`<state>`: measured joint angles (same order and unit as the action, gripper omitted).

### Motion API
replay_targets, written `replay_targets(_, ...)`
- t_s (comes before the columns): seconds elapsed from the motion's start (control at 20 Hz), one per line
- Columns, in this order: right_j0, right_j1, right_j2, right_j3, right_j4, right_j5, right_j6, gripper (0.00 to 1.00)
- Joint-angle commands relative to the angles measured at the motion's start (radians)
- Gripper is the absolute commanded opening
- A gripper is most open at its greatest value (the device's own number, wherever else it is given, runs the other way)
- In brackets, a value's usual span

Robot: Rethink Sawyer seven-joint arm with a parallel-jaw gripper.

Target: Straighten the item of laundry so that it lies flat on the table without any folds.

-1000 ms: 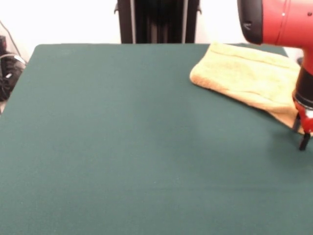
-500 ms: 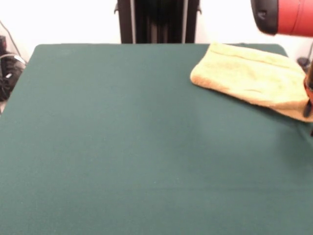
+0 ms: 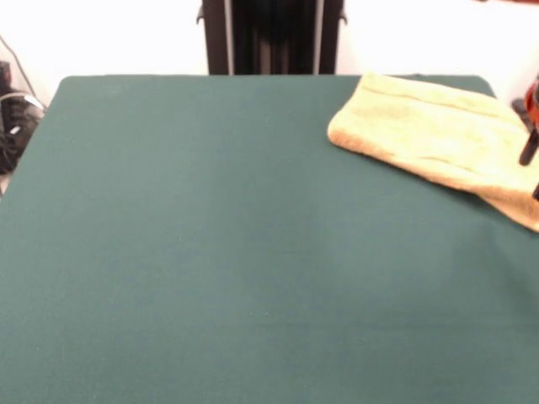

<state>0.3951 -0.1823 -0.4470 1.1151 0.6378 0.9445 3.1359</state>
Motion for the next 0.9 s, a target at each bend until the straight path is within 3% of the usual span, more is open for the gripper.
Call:
replay_targets(0.05,-0.018,-0.015,0.021,0.014,-0.038,0.087,0.166,1.0)
replay_targets(0.3,-0.012,-0.005,0.049,0.033,-0.03,0.038,0.196,1.0)
replay_targets(0.65,0.027,0.024,0.105,0.057,0.081,-0.008,0.354,1.0)
replay_targets(0.9,0.028,0.038,0.132,0.084,0.097,-0.071,0.251,1.0)
